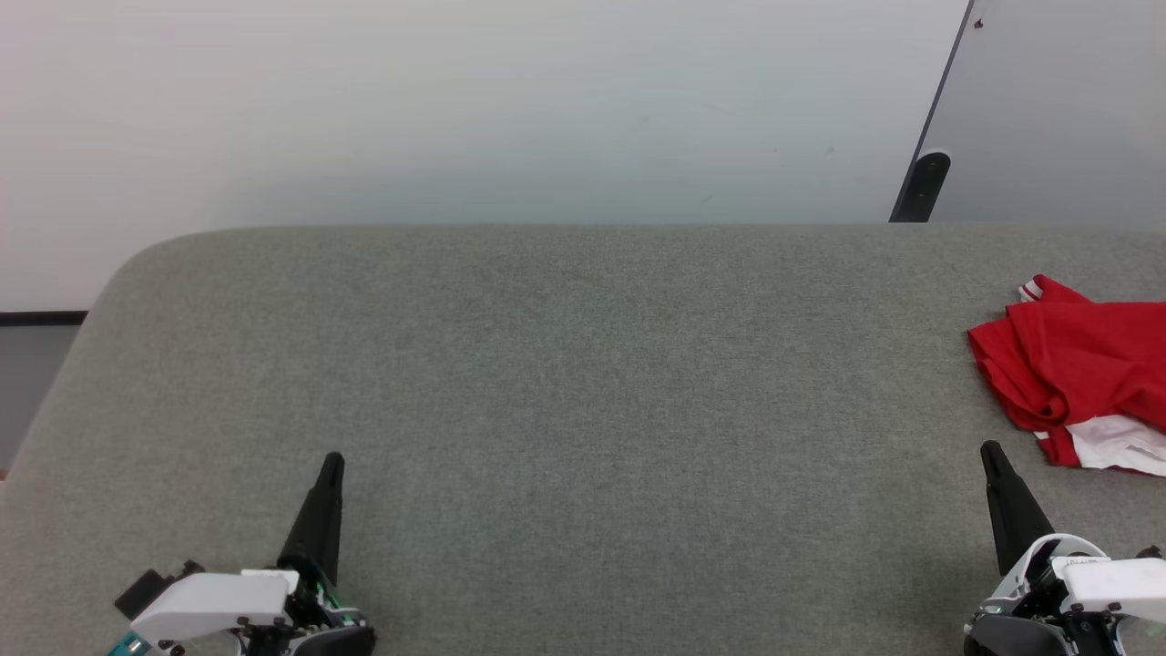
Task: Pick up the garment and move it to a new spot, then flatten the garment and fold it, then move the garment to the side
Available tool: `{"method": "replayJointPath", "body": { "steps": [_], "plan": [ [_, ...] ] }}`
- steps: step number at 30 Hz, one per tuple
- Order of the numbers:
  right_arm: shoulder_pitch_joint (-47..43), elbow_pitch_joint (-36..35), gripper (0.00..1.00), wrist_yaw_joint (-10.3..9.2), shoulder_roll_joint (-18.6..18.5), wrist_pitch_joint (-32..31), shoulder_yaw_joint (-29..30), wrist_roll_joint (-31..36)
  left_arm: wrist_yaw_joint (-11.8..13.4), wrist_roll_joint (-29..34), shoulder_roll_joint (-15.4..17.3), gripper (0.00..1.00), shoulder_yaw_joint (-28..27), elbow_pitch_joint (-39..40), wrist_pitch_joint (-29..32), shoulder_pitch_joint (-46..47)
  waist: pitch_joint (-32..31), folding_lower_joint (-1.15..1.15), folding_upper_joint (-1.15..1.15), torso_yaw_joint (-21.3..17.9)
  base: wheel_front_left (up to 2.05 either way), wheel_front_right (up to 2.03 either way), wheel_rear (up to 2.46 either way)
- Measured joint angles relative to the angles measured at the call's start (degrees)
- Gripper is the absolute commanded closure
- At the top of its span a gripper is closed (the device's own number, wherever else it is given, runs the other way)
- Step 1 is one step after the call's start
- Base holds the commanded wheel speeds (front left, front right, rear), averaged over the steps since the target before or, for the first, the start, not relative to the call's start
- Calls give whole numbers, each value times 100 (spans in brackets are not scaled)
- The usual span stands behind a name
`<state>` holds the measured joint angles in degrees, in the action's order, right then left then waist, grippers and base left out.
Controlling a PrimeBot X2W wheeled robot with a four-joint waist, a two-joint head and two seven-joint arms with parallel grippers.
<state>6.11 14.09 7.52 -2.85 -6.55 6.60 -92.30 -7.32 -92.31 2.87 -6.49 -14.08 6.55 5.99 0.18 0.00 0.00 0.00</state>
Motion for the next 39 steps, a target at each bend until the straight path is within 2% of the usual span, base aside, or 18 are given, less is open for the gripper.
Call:
{"method": "replayJointPath", "body": {
  "steps": [39],
  "plan": [
    [1, 0, 100, 1, 0, 0, 0, 0, 0, 0, 0, 100, 0, 1, 0, 1, 0, 0, 0, 0, 0, 0, 0]
  ]
}}
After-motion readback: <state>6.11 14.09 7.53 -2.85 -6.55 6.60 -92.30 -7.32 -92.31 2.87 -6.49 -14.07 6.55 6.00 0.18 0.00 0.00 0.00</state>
